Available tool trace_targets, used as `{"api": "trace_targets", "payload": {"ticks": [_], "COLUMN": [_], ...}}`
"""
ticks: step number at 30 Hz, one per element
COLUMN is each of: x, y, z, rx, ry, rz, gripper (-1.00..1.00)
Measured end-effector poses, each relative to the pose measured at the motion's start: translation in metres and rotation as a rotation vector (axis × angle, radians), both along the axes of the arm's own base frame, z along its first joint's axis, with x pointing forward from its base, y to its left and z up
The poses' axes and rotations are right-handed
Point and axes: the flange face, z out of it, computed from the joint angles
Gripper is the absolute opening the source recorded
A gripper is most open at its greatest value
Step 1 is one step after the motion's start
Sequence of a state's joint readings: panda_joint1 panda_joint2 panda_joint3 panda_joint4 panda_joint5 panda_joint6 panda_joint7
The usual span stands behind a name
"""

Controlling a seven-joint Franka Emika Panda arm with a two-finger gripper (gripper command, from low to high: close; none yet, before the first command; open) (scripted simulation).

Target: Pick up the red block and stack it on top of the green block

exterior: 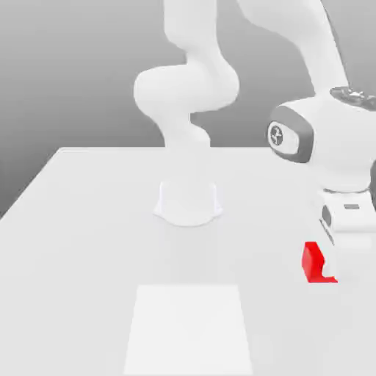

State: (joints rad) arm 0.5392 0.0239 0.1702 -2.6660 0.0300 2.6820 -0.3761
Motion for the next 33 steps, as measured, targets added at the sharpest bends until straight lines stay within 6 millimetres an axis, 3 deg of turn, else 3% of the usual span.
{"api": "trace_targets", "payload": {"ticks": [6, 13, 19, 20, 27, 33], "x": [-0.096, -0.201, -0.213, -0.212, -0.213, -0.213], "y": [0.053, 0.075, 0.077, 0.076, 0.076, 0.077], "z": [0.009, 0.014, -0.037, -0.045, -0.046, 0.005], "rx": [0.003, 0.002, 0.000, 0.000, 0.002, 0.001], "ry": [-0.004, -0.016, -0.019, -0.019, -0.019, -0.020], "rz": [0.528, 1.100, 1.165, 1.163, 1.166, 1.167], "gripper": [-1.00, -1.00, -1.00, 1.00, 1.00, 1.00]}}
